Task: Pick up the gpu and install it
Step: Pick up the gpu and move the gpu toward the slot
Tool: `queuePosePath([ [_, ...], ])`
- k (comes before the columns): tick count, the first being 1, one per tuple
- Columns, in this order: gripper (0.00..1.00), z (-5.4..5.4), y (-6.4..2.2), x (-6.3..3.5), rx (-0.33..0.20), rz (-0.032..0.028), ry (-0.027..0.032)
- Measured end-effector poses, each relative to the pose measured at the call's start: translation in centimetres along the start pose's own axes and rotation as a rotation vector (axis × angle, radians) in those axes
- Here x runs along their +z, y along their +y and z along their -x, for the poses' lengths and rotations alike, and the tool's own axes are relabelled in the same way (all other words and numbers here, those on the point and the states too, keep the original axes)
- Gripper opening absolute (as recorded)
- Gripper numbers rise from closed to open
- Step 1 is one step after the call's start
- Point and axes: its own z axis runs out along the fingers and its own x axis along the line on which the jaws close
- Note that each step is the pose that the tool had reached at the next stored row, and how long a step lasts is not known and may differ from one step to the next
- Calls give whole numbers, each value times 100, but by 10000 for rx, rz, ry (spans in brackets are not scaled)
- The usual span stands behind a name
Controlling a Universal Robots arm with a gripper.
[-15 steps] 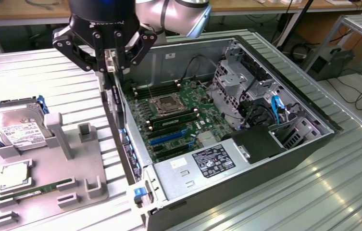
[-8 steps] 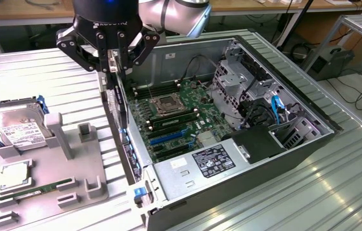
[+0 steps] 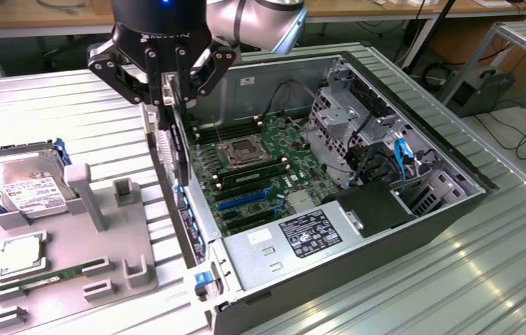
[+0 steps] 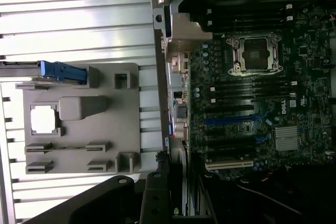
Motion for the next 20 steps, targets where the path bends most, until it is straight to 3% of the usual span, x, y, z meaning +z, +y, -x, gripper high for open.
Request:
queuePosePath([
  [20, 26, 177, 13, 24, 0, 0, 0],
])
